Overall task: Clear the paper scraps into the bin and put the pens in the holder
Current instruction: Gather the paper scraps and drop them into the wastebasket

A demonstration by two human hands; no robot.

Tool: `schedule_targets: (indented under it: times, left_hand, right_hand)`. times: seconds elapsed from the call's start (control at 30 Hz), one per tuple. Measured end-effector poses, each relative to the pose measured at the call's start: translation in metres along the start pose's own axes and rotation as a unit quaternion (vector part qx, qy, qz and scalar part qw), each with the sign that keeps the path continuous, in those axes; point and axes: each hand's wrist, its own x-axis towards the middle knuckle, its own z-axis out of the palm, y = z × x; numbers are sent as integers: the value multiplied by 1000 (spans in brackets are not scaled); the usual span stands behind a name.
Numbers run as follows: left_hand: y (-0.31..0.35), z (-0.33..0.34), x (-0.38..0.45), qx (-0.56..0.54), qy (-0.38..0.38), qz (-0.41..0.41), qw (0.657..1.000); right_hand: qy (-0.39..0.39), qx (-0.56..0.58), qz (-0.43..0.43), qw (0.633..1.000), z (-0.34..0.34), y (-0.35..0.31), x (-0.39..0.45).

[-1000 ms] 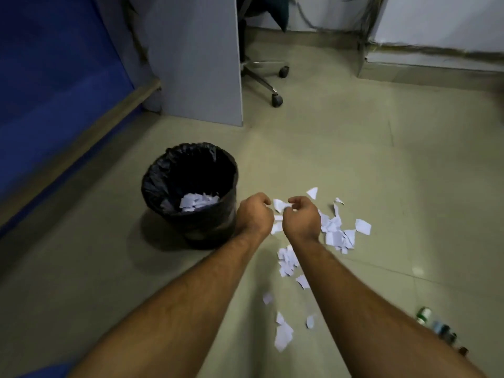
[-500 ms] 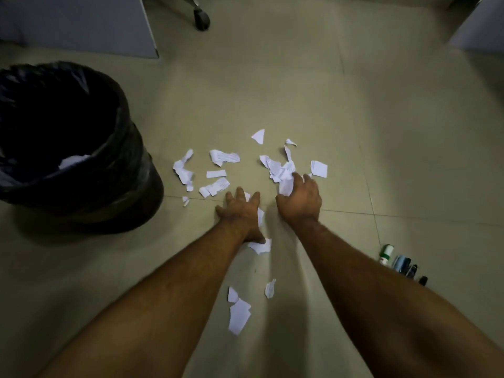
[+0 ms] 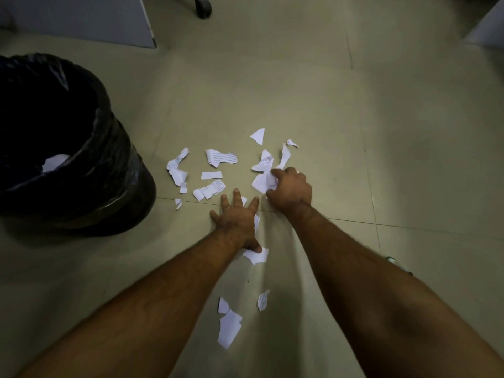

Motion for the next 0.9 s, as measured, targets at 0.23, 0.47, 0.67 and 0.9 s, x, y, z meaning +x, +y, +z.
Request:
schedule_targets:
  times: [0.23, 0.47, 0.67, 0.9]
  left_hand:
    - [2, 0, 2, 13, -5, -7, 1000]
    - [-4, 12, -7, 14, 53, 14, 998]
    - [4, 35, -43, -27, 96, 65, 993]
    - [18, 48, -57, 119, -24, 56, 991]
  right_hand:
    - [16, 175, 31, 984, 14, 8, -20]
    - [84, 387, 154, 905, 13, 15, -72]
    - [87, 432, 172, 881, 11, 27, -110]
    - [64, 427, 179, 884, 4, 41, -126]
